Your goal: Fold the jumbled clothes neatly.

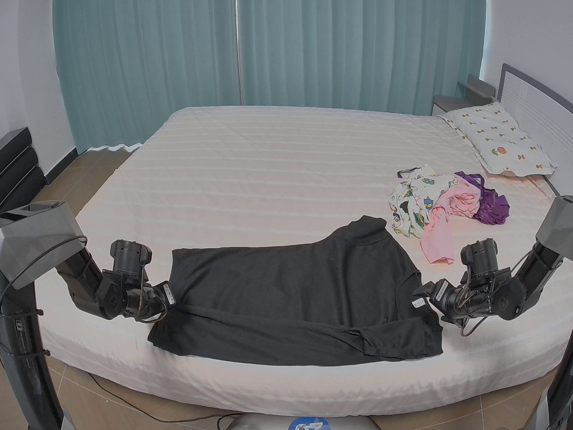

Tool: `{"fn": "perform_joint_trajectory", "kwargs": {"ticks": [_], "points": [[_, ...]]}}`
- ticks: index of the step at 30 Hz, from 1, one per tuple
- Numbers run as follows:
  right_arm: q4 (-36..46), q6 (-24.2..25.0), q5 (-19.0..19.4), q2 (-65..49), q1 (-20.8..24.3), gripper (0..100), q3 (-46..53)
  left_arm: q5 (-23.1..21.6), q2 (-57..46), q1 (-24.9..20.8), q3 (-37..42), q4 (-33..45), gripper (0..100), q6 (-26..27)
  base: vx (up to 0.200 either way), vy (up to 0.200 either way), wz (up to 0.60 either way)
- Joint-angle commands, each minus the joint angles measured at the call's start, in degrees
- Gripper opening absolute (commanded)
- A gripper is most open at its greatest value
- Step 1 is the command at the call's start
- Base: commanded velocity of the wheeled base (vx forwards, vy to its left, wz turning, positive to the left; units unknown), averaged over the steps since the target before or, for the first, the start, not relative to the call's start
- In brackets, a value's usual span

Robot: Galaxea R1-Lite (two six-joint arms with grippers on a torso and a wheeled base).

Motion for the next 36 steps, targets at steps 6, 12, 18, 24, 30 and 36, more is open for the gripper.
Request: {"fn": "perform_joint_trajectory", "kwargs": {"ticks": [6, 12, 18, 24, 30, 36], "points": [[-2.88, -8.39, 4.35, 2.16, -0.44, 100, -0.17, 0.16, 0.15, -0.22, -0.02, -0.1, 0, -1.06, 0.0, 0.0, 0.0], [-4.72, -17.27, 8.74, 3.57, -0.44, 100, 1.58, 0.16, -0.03, -0.22, -0.11, -0.01, 0, -2.2, 0.0, 0.0, 0.0], [-5.08, -24.91, 12.7, 5.59, -1.41, 100, 1.67, 0.16, -0.03, -0.22, -0.02, 0.08, 0, -2.2, 0.0, 0.0, 0.0], [-6.13, -26.32, 13.49, 6.91, -1.23, 100, 1.58, 0.16, 0.06, -0.04, 0.07, 0.08, 0, -2.2, 0.0, 0.0, 0.0], [-8.33, -26.14, 13.84, 8.05, -1.5, 100, 2.73, 0.16, 0.24, -0.04, -0.37, 0.08, 0, -2.2, 0.0, 0.0, 0.0], [-8.5, -26.14, 16.12, 8.4, -1.94, 0, 3.96, 0.16, 0.5, -0.13, -0.55, 0.08, 0, -2.2, 0.0, 0.0, 0.0]]}}
